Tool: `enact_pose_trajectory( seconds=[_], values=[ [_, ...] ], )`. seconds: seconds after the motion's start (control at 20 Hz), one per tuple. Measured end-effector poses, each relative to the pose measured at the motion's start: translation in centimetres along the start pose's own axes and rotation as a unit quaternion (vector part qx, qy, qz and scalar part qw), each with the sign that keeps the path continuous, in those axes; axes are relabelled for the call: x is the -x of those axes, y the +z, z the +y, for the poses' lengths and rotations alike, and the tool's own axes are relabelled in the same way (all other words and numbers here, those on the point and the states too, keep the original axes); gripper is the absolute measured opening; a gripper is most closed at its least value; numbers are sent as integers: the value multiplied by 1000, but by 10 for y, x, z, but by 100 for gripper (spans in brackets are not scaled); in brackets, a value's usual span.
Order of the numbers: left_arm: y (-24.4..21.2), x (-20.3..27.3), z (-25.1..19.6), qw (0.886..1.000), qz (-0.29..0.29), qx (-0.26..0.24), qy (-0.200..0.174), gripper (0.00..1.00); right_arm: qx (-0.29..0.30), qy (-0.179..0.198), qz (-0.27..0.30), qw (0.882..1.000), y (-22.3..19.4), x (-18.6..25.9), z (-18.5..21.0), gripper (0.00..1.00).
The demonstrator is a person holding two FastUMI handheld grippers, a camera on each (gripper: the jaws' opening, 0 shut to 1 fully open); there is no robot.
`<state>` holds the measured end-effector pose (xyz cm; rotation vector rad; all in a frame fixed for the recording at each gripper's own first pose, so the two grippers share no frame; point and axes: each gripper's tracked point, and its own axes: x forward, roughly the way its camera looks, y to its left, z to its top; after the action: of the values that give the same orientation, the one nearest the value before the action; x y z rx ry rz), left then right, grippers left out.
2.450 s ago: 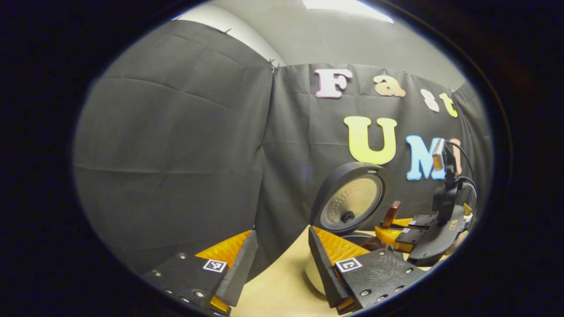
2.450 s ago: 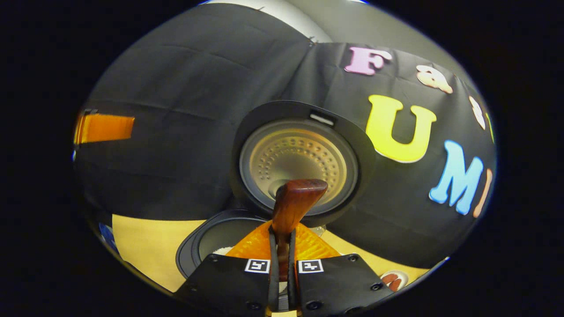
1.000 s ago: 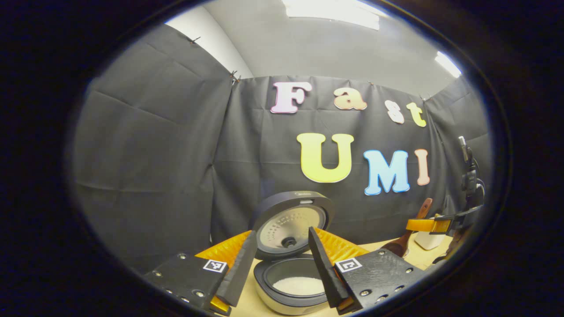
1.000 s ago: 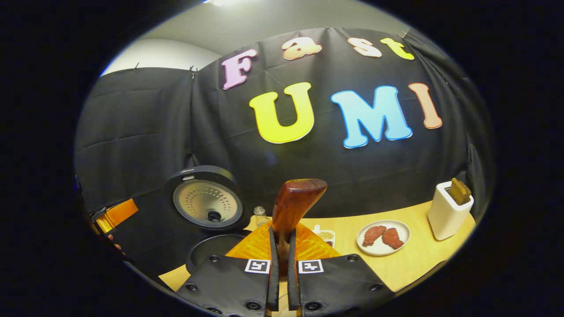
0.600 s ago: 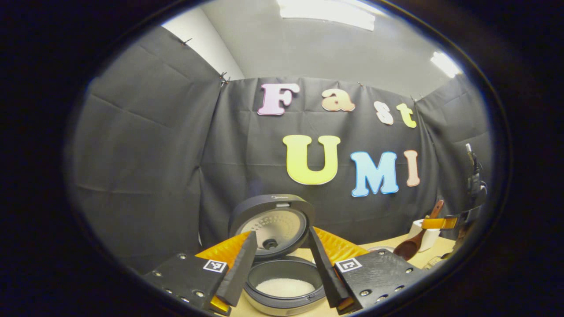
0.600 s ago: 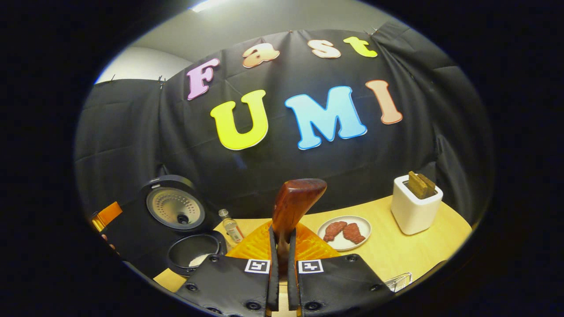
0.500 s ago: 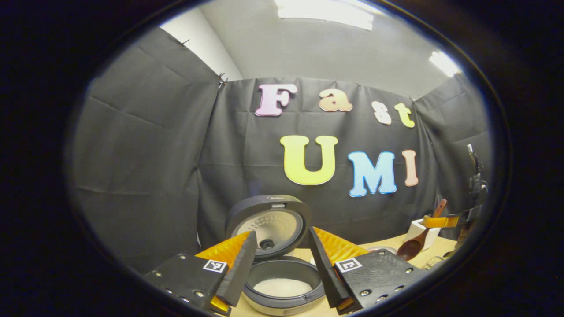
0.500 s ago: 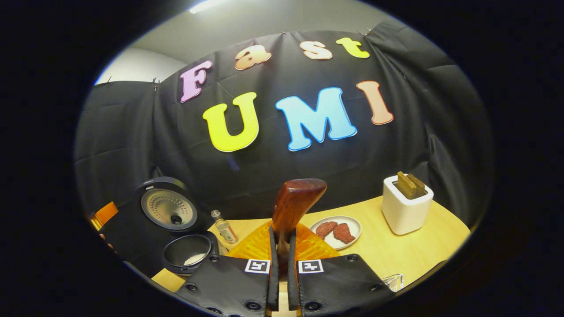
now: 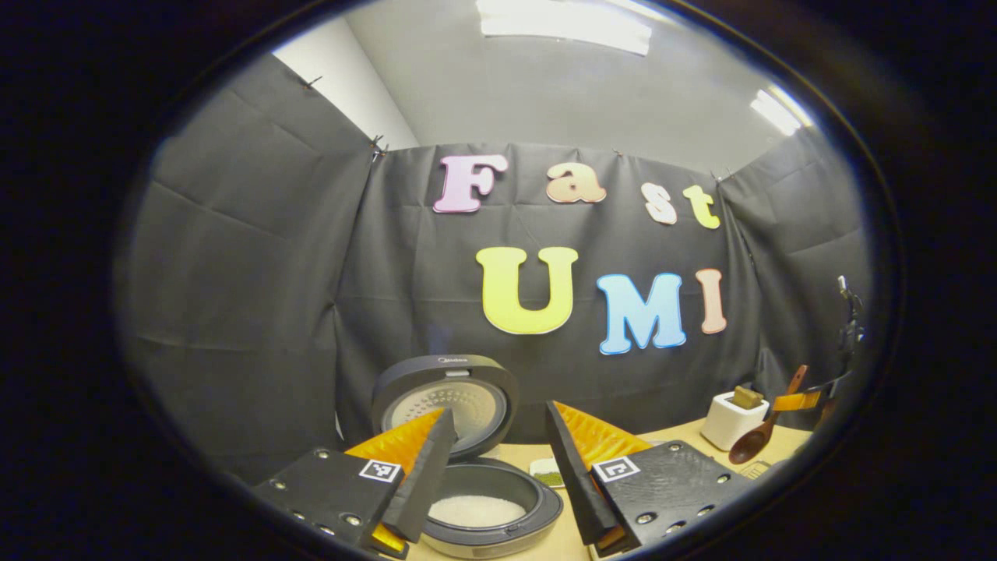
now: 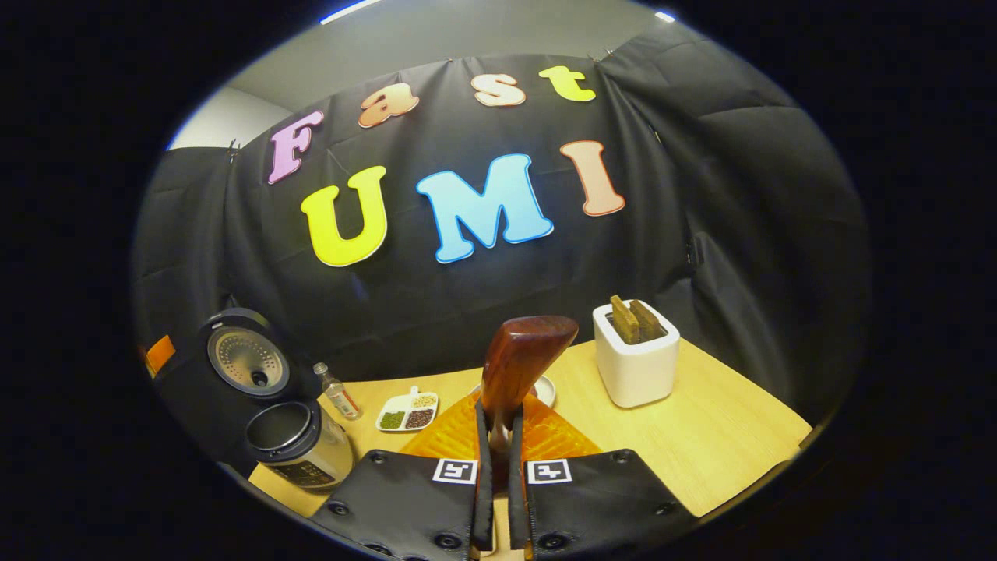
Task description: Close the left gripper, press the button to open the rice cooker; take a wooden spoon from the chopstick holder with the right hand, scoop a spoonful of rice and pour it into the rice cooker, then put the wooden spoon back into the chopstick holder.
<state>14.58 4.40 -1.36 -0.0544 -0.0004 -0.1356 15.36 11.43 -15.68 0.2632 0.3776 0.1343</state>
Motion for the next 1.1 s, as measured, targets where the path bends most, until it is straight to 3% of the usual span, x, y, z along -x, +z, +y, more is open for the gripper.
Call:
enact_pose_trajectory(
  seconds=[0.3,0.6,0.7,1.1],
  values=[
    [2,3,-12,1000,1,-4,0,73,-2,-37,33,999,-32,9,-47,10],
    [3,7,-16,1000,7,-12,5,73,-5,-51,73,996,-68,11,-67,10],
    [5,9,-14,1000,6,-13,8,73,-9,-53,86,995,-80,10,-71,6],
    [12,14,-11,1000,3,-17,19,73,-44,-38,141,988,-122,11,-72,12]
  ],
)
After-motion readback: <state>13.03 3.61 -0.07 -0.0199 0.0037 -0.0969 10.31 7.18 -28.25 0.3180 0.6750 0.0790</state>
